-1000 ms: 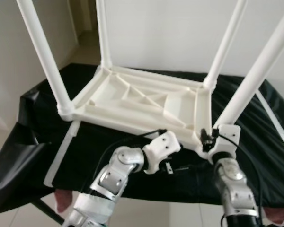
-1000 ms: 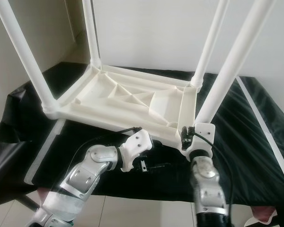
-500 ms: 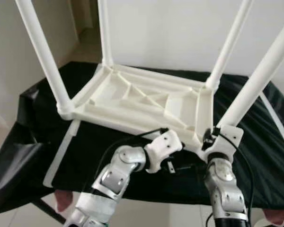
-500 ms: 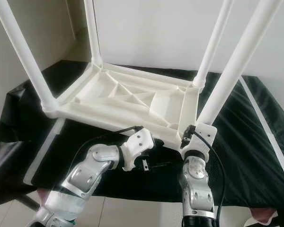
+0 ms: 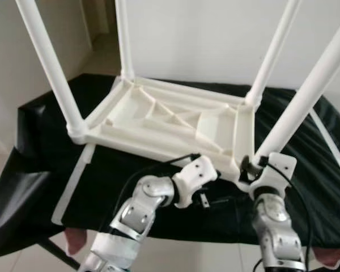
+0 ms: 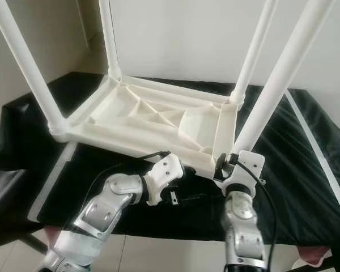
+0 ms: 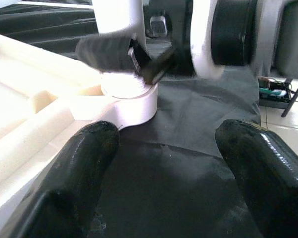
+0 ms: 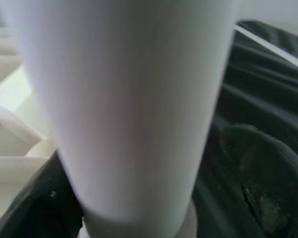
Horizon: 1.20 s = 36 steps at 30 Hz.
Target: Building children table
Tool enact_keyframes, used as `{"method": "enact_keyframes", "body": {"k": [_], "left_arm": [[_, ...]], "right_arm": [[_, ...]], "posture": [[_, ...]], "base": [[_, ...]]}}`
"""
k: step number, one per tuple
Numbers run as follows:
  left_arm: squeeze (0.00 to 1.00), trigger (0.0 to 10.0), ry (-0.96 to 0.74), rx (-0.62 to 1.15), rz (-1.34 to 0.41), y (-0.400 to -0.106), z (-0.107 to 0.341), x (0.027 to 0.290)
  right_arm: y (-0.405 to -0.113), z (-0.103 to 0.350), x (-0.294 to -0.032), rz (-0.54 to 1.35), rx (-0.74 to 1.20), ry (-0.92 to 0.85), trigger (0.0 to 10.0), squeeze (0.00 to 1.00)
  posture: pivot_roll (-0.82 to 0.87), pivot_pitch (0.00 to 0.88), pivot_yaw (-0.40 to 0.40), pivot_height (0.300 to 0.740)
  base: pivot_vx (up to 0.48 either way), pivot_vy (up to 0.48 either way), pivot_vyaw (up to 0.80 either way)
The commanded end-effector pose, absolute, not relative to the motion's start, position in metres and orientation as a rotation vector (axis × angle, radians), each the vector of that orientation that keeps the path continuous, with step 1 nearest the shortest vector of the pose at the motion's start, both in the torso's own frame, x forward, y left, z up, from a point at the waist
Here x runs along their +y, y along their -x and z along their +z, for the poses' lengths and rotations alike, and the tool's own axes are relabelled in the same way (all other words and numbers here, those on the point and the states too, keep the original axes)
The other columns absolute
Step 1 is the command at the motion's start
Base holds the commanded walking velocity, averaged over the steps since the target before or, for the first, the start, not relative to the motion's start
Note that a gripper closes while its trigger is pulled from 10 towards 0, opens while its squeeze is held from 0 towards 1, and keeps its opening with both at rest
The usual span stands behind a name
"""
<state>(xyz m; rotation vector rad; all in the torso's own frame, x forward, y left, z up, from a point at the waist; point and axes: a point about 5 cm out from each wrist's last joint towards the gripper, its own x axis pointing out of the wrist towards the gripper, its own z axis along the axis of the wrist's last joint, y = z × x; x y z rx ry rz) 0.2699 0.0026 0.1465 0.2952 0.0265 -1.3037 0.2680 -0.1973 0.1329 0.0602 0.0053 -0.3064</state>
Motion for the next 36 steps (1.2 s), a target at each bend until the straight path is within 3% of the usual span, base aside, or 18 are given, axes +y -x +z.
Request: {"method": "enact_keyframes", "body": {"k": [1, 5, 6, 7, 8, 12, 18, 31, 32, 35, 36], "left_arm": [[0.00, 10.0, -0.307, 0.006, -1.165, -0.276, 0.148, 0.005], [0.00, 10.0, -0.313, 0.003, -1.157, -0.277, 0.148, 0.005], [0.00, 10.0, -0.320, -0.003, -1.153, -0.277, 0.148, 0.006], [0.00, 10.0, -0.320, -0.003, -1.153, -0.277, 0.148, 0.006], [0.00, 10.0, -0.326, -0.007, -1.150, -0.278, 0.148, 0.006], [0.00, 10.0, -0.341, -0.029, -1.131, -0.279, 0.149, 0.008], [0.00, 10.0, -0.319, 0.003, -1.140, -0.276, 0.145, 0.010], [0.00, 10.0, -0.309, 0.038, -1.143, -0.279, 0.145, 0.010], [0.00, 10.0, -0.320, 0.031, -1.138, -0.278, 0.145, 0.009], [0.00, 10.0, -0.320, 0.031, -1.138, -0.278, 0.145, 0.009], [0.00, 10.0, -0.321, 0.039, -1.148, -0.276, 0.145, 0.008]], "right_arm": [[-0.268, 0.132, -0.206, -0.292, 0.002, -0.067, 10.0, 1.00], [-0.268, 0.134, -0.215, -0.258, -0.005, -0.038, 10.0, 1.00], [-0.269, 0.133, -0.222, -0.227, -0.004, -0.026, 10.0, 0.37], [-0.269, 0.133, -0.222, -0.227, -0.004, -0.026, 10.0, 0.37], [-0.269, 0.132, -0.226, -0.209, -0.003, -0.025, 10.0, 0.00], [-0.271, 0.131, -0.227, -0.128, -0.015, -0.027, 10.0, 0.00], [-0.278, 0.133, -0.219, 0.183, -0.026, 0.015, 10.0, 0.00], [-0.289, 0.132, -0.236, 0.394, 0.036, 0.169, 9.6, 0.00], [-0.291, 0.130, -0.239, 0.404, 0.043, 0.178, 3.3, 0.00], [-0.291, 0.130, -0.239, 0.404, 0.043, 0.178, 3.3, 0.00], [-0.292, 0.129, -0.241, 0.417, 0.052, 0.182, 0.0, 0.00]], "posture": [[-0.02, 0.000, -0.062, 0.740], [-0.02, 0.000, -0.063, 0.740], [-0.01, 0.000, -0.067, 0.740], [-0.01, 0.000, -0.067, 0.740], [-0.01, 0.000, -0.068, 0.740], [0.00, 0.000, -0.069, 0.740], [0.00, 0.000, -0.063, 0.740], [0.01, 0.000, -0.060, 0.740], [0.01, 0.000, -0.054, 0.740], [0.01, 0.000, -0.054, 0.740], [0.01, 0.000, -0.054, 0.740]], "base": [[0.000, 0.000, 0.00], [0.000, 0.000, 0.00], [0.000, 0.000, 0.00], [0.000, 0.000, 0.00], [0.000, 0.000, 0.00], [0.000, 0.000, 0.00], [0.000, 0.000, 0.00], [0.000, 0.000, 0.00], [0.000, 0.000, 0.00], [0.000, 0.000, 0.00], [0.000, 0.000, 0.00]]}}
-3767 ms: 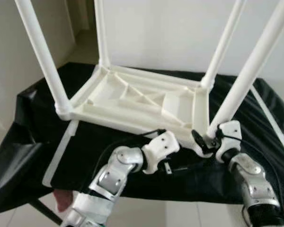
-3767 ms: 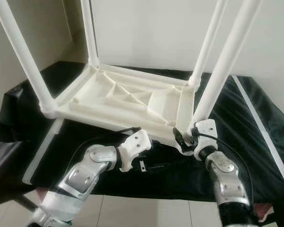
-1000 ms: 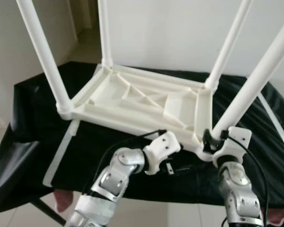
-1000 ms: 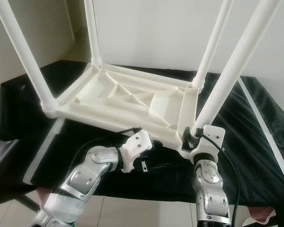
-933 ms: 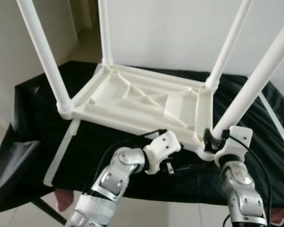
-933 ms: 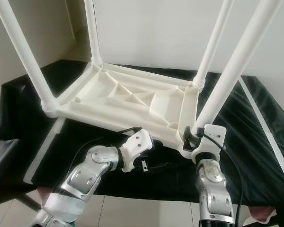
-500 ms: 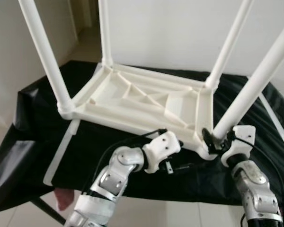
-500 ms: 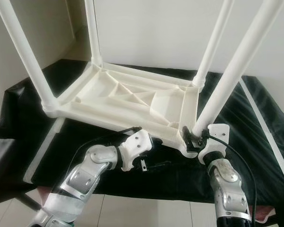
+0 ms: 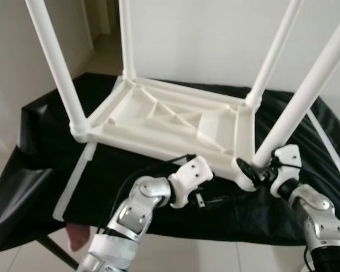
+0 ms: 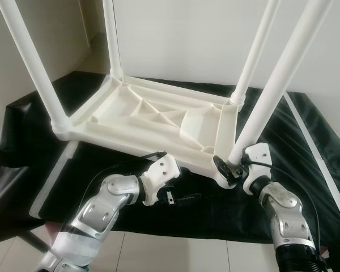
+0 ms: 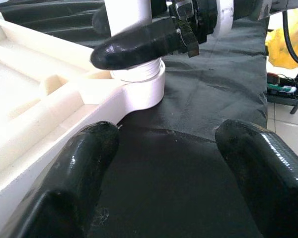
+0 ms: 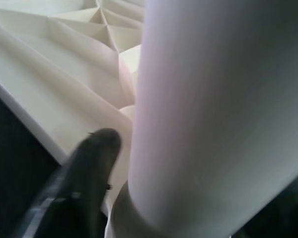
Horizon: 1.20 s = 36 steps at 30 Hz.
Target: Building children table
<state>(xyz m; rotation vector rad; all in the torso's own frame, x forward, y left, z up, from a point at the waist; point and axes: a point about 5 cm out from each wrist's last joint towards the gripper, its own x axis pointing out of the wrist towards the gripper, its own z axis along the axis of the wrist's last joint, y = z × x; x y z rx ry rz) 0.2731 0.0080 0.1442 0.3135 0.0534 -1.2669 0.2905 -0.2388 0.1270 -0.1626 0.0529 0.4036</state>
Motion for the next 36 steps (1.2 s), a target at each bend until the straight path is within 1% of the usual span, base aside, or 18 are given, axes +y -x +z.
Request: {"method": "enact_keyframes", "body": {"k": [1, 3, 6, 10, 11, 12, 17, 21, 25, 27, 30, 32, 36], "left_arm": [[0.00, 10.0, -0.321, 0.039, -1.148, -0.276, 0.145, 0.008], [0.00, 10.0, -0.322, 0.042, -1.152, -0.276, 0.145, 0.008], [0.00, 10.0, -0.362, -0.006, -1.142, -0.276, 0.146, 0.008], [0.00, 10.0, -0.360, -0.011, -1.141, -0.276, 0.146, 0.007], [0.00, 10.0, -0.360, -0.013, -1.143, -0.275, 0.146, 0.007], [0.00, 10.0, -0.361, -0.010, -1.142, -0.275, 0.146, 0.007], [0.00, 10.0, -0.379, -0.014, -1.140, -0.275, 0.145, 0.006], [0.00, 10.0, -0.399, -0.021, -1.142, -0.276, 0.146, 0.005], [0.00, 10.0, -0.409, -0.016, -1.133, -0.277, 0.145, 0.005], [0.00, 10.0, -0.409, -0.016, -1.133, -0.277, 0.145, 0.005], [0.00, 10.0, -0.464, -0.042, -1.093, -0.278, 0.144, 0.007], [0.00, 10.0, -0.464, -0.042, -1.093, -0.278, 0.144, 0.007], [0.00, 10.0, -0.471, -0.042, -1.082, -0.278, 0.143, 0.008]], "right_arm": [[-0.292, 0.129, -0.241, 0.417, 0.052, 0.182, 0.0, 0.00], [-0.292, 0.128, -0.241, 0.425, 0.053, 0.185, 0.0, 0.00], [-0.292, 0.127, -0.241, 0.445, 0.057, 0.202, 0.0, 0.00], [-0.289, 0.125, -0.240, 0.459, 0.062, 0.207, 0.0, 0.00], [-0.288, 0.123, -0.239, 0.452, 0.064, 0.196, 4.4, 0.00], [-0.285, 0.122, -0.238, 0.444, 0.059, 0.179, 10.0, 0.00], [-0.282, 0.117, -0.236, 0.421, 0.058, 0.156, 10.0, 0.00], [-0.282, 0.115, -0.231, 0.304, 0.051, 0.068, 10.0, 0.00], [-0.284, 0.110, -0.231, 0.233, 0.090, 0.065, 10.0, 0.00], [-0.284, 0.110, -0.231, 0.233, 0.090, 0.065, 10.0, 0.00], [-0.285, 0.106, -0.229, 0.059, 0.100, -0.023, 10.0, 0.00], [-0.285, 0.106, -0.229, 0.059, 0.100, -0.023, 10.0, 0.00], [-0.280, 0.097, -0.214, -0.091, 0.156, -0.071, 10.0, 0.00]], "posture": [[0.01, 0.000, -0.054, 0.740], [0.01, 0.000, -0.054, 0.740], [0.00, 0.000, -0.050, 0.740], [0.00, 0.000, -0.052, 0.740], [0.00, 0.000, -0.052, 0.740], [0.00, 0.000, -0.052, 0.740], [-0.01, 0.000, -0.050, 0.740], [-0.01, 0.000, -0.045, 0.740], [-0.01, 0.000, -0.042, 0.740], [-0.01, 0.000, -0.042, 0.740], [-0.01, 0.000, -0.044, 0.740], [-0.01, 0.000, -0.044, 0.740], [0.00, 0.000, -0.048, 0.740]], "base": [[0.000, 0.000, 0.00], [0.000, 0.000, 0.00], [0.000, 0.000, 0.00], [0.000, 0.000, 0.00], [0.000, 0.000, 0.00], [0.000, 0.000, 0.00], [0.000, 0.000, 0.00], [0.000, 0.000, 0.00], [0.000, 0.000, 0.00], [0.000, 0.000, 0.00], [0.000, 0.000, 0.00], [0.000, 0.000, 0.00], [0.000, 0.000, 0.00]]}}
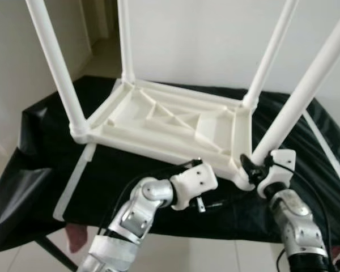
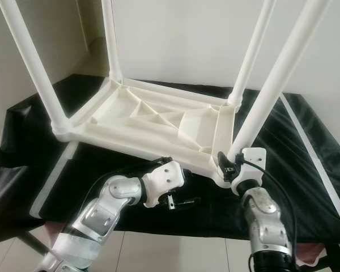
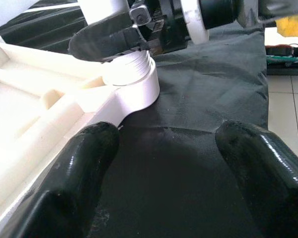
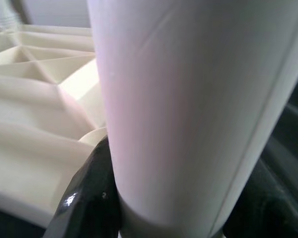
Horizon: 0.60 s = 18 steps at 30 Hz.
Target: Building children table
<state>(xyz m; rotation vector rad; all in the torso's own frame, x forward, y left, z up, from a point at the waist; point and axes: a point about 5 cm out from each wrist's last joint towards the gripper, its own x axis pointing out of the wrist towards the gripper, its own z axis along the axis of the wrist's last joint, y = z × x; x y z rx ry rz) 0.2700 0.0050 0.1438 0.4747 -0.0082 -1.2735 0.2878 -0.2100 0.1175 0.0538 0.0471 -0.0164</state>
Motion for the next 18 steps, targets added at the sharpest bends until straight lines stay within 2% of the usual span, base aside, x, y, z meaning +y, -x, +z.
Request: {"method": "enact_keyframes", "body": {"k": [1, 2, 7, 10, 13, 18], "left_arm": [[0.00, 10.0, -0.472, -0.042, -1.081, -0.278, 0.143, 0.008], [0.00, 10.0, -0.472, -0.042, -1.081, -0.278, 0.143, 0.008], [0.00, 10.0, -0.484, -0.049, -1.074, -0.278, 0.143, 0.008], [0.00, 10.0, -0.486, -0.050, -1.073, -0.278, 0.143, 0.008], [0.00, 10.0, -0.488, -0.051, -1.069, -0.278, 0.143, 0.007], [0.00, 10.0, -0.489, -0.051, -1.067, -0.279, 0.144, 0.008]], "right_arm": [[-0.280, 0.097, -0.213, -0.110, 0.155, -0.084, 10.0, 0.00], [-0.280, 0.097, -0.213, -0.110, 0.155, -0.084, 10.0, 0.00], [-0.272, 0.095, -0.198, -0.367, 0.147, -0.113, 10.0, 0.00], [-0.270, 0.094, -0.193, -0.407, 0.150, -0.133, 10.0, 0.00], [-0.271, 0.097, -0.176, -0.463, 0.149, -0.197, 10.0, 0.00], [-0.272, 0.101, -0.174, -0.459, 0.135, -0.193, 10.0, 0.00]], "posture": [[0.00, 0.000, -0.048, 0.740], [0.00, 0.000, -0.048, 0.740], [0.00, 0.000, -0.053, 0.740], [0.00, 0.000, -0.052, 0.740], [0.00, 0.000, -0.048, 0.740], [0.00, 0.000, -0.043, 0.740]], "base": [[0.000, 0.000, 0.00], [0.000, 0.000, 0.00], [0.000, 0.000, 0.00], [0.000, 0.000, 0.00], [0.000, 0.000, 0.00], [0.000, 0.000, 0.00]]}}
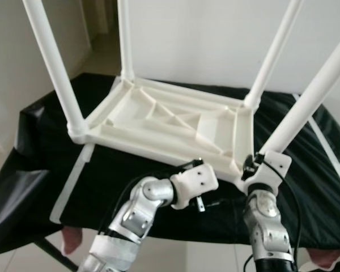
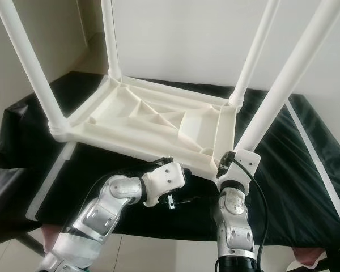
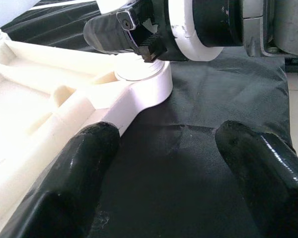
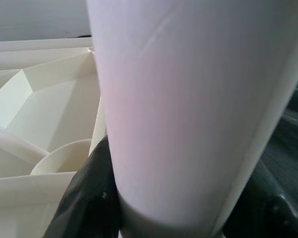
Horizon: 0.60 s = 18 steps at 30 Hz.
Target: Building children table
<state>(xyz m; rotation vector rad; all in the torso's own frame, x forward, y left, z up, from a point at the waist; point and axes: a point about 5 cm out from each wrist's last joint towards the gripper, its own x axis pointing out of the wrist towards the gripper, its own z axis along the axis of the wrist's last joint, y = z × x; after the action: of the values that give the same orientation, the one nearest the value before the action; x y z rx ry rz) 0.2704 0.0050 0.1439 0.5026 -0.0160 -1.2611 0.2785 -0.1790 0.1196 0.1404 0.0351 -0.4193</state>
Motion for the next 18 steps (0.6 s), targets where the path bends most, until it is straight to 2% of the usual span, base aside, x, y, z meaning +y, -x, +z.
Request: {"method": "enact_keyframes", "body": {"k": [1, 8, 9, 10, 11, 18], "left_arm": [[0.00, 10.0, -0.491, -0.050, -1.065, -0.279, 0.143, 0.008], [0.00, 10.0, -0.493, -0.052, -1.056, -0.280, 0.143, 0.009], [0.00, 10.0, -0.491, -0.053, -1.053, -0.280, 0.143, 0.009], [0.00, 10.0, -0.490, -0.054, -1.051, -0.280, 0.144, 0.008], [0.00, 10.0, -0.487, -0.056, -1.050, -0.280, 0.144, 0.007], [0.00, 10.0, -0.484, -0.061, -1.038, -0.281, 0.145, 0.007]], "right_arm": [[-0.272, 0.102, -0.175, -0.461, 0.132, -0.180, 10.0, 0.00], [-0.272, 0.106, -0.174, -0.469, 0.106, -0.154, 10.0, 0.00], [-0.273, 0.108, -0.174, -0.465, 0.097, -0.153, 10.0, 0.33], [-0.273, 0.109, -0.173, -0.466, 0.092, -0.151, 10.0, 0.33], [-0.275, 0.110, -0.173, -0.455, 0.090, -0.162, 10.0, 1.00], [-0.278, 0.116, -0.178, -0.381, 0.054, -0.157, 10.0, 1.00]], "posture": [[0.00, 0.000, -0.044, 0.740], [0.00, 0.000, -0.046, 0.740], [0.00, 0.000, -0.050, 0.740], [0.00, 0.000, -0.050, 0.740], [0.00, 0.000, -0.054, 0.740], [0.00, 0.000, -0.065, 0.740]], "base": [[0.000, 0.000, 0.00], [0.000, 0.000, 0.00], [0.000, 0.000, 0.00], [0.000, 0.000, 0.00], [0.000, 0.000, 0.00], [0.000, 0.000, 0.00]]}}
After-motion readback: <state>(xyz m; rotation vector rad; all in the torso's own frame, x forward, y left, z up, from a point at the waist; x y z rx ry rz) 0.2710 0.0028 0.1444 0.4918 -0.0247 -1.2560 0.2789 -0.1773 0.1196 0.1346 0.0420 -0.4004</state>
